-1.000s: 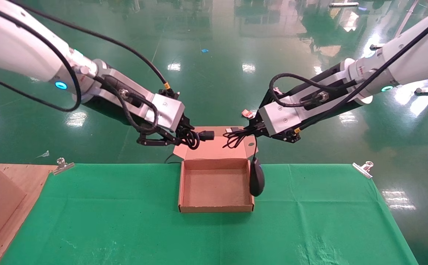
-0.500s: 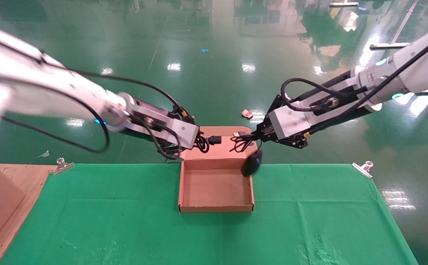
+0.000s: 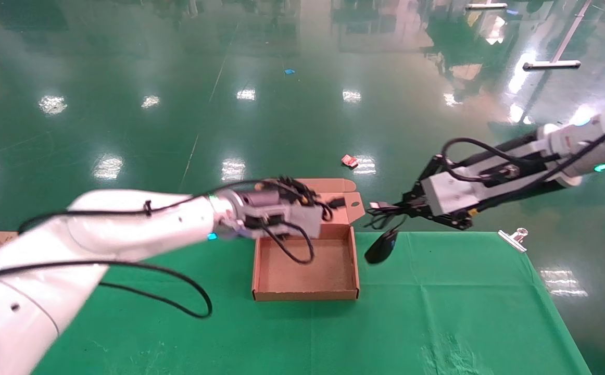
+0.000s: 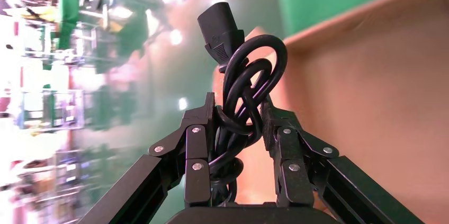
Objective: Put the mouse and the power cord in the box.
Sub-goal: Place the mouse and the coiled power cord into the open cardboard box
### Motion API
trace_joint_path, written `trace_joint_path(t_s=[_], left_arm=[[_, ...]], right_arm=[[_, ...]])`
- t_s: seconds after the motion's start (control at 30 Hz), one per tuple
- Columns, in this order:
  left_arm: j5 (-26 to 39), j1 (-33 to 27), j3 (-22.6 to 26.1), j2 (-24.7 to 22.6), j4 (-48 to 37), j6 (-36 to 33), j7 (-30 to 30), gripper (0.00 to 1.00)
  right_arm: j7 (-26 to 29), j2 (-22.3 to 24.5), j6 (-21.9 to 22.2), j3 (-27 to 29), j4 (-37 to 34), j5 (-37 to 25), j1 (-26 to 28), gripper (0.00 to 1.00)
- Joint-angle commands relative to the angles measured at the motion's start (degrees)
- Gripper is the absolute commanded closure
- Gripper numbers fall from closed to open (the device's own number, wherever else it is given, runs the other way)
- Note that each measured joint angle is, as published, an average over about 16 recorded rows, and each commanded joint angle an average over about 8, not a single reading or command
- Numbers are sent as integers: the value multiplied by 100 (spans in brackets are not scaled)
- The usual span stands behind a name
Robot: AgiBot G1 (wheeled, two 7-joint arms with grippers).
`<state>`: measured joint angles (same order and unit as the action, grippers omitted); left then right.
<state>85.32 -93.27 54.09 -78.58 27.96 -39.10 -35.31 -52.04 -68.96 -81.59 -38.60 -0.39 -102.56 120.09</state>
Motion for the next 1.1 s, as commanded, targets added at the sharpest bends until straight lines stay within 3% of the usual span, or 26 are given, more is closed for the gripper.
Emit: trace_joint_path(t_s=[0.03, 0.1, 0.33, 0.37, 0.8, 1.1], left_arm=[[-316, 166, 73, 4, 119, 21, 44, 100], [-465, 241, 196, 8, 134, 41, 53, 95], [-556, 342, 729, 17, 98, 415, 11, 10], [-561, 340, 799, 17, 99, 462, 18, 2], [-921, 252, 1407, 23, 181, 728, 204, 0], [-1635, 65, 1446, 34, -32, 518, 583, 0]], right_arm=[[-28, 79, 25, -7, -13, -11, -29, 100], [-47, 119, 54, -8, -16, -12, -63, 100], [-74, 174, 235, -5, -8, -7, -179, 100], [-73, 172, 260, -2, -6, -2, -195, 100], [-42, 51, 280, 37, 9, 53, -339, 100], [43, -170, 242, 58, 61, 84, -289, 100]])
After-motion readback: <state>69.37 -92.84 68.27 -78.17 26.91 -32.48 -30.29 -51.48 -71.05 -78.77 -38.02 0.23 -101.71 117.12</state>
